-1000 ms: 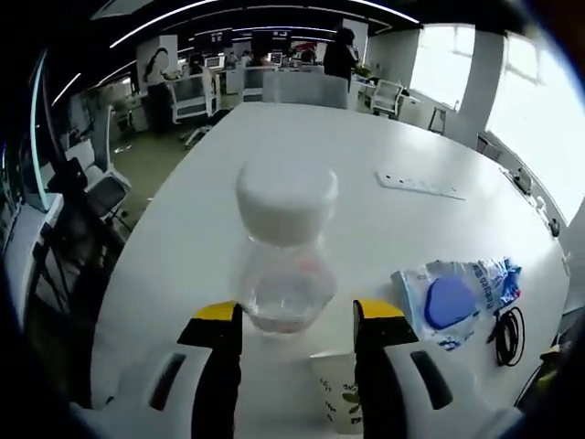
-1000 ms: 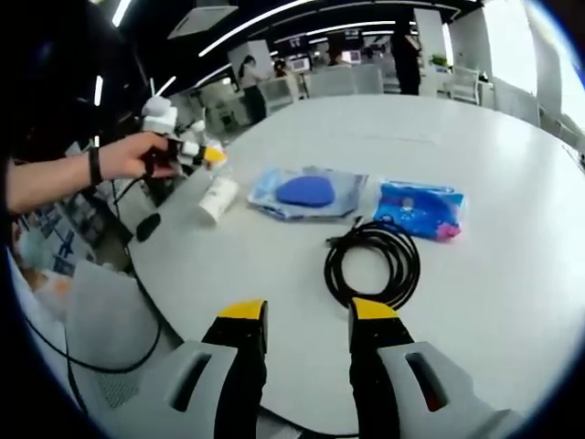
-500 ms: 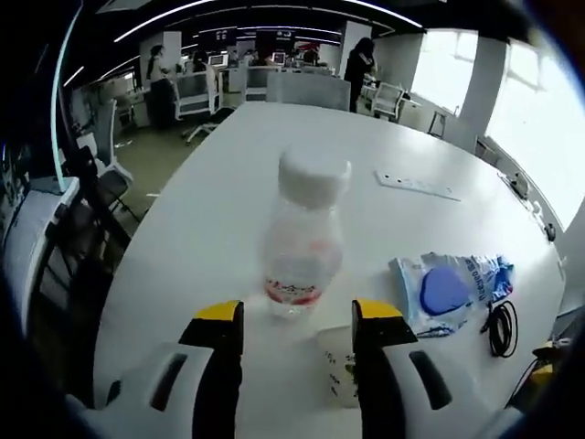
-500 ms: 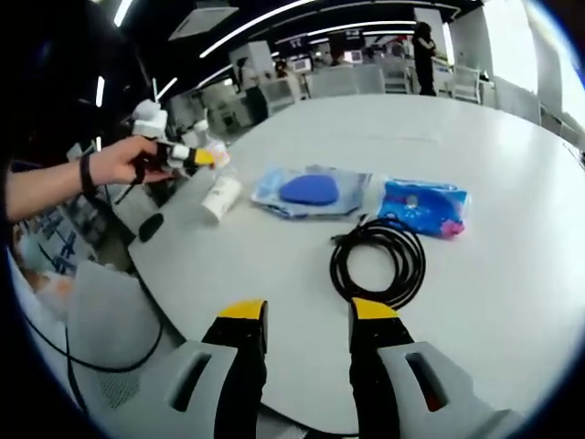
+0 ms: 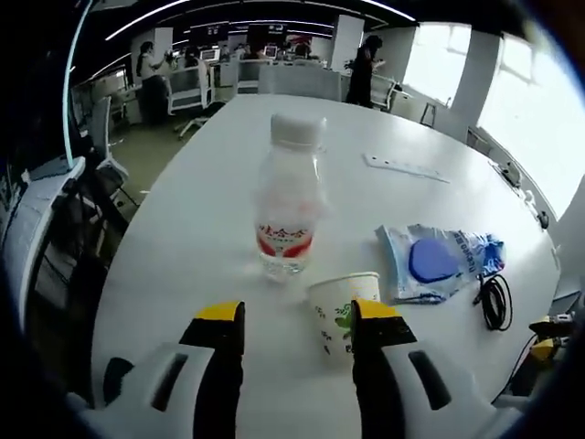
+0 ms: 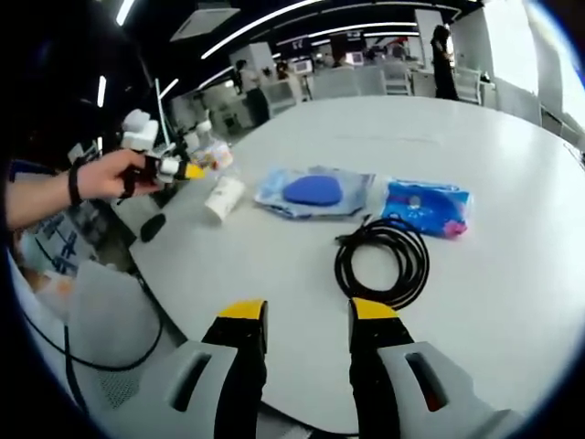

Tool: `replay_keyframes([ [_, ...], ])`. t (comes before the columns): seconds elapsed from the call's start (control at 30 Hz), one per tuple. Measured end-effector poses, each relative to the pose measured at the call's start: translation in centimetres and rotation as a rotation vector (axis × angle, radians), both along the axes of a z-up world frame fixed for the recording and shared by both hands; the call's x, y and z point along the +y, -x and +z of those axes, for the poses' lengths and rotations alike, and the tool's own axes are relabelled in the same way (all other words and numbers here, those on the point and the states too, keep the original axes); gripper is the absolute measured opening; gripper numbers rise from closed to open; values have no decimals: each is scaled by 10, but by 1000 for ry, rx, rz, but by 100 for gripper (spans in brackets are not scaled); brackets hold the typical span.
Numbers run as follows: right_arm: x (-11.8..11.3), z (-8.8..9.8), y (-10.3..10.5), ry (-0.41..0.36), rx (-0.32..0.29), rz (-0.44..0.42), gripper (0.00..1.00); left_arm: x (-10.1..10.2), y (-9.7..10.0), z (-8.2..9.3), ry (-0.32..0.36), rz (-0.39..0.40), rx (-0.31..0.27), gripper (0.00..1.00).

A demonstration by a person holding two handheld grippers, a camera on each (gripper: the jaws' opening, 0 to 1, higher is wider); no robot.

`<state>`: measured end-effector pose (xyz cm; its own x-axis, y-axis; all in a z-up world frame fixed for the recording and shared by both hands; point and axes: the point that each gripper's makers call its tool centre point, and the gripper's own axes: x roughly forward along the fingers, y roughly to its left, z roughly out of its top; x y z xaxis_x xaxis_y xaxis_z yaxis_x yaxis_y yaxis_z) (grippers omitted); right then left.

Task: Arrange the tabletop items into an orderly group along one side of the table until the central work area is clear of visible clutter.

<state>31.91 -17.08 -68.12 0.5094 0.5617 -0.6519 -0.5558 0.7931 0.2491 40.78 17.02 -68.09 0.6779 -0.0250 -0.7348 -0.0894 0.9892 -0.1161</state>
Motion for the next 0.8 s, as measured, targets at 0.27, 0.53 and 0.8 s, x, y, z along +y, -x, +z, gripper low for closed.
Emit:
replay_keyframes([
  [0.27, 2, 2, 0, -7, -9, -2, 34, -13, 14, -5, 25, -29, 15, 47],
  [0.53, 0, 3, 3, -7, -11, -11, 34, -25, 20, -9, 40, -50, 28, 47],
  [0.8, -1, 3, 4, -10, -7, -19, 34, -42, 14, -16, 108, -56, 45, 50],
])
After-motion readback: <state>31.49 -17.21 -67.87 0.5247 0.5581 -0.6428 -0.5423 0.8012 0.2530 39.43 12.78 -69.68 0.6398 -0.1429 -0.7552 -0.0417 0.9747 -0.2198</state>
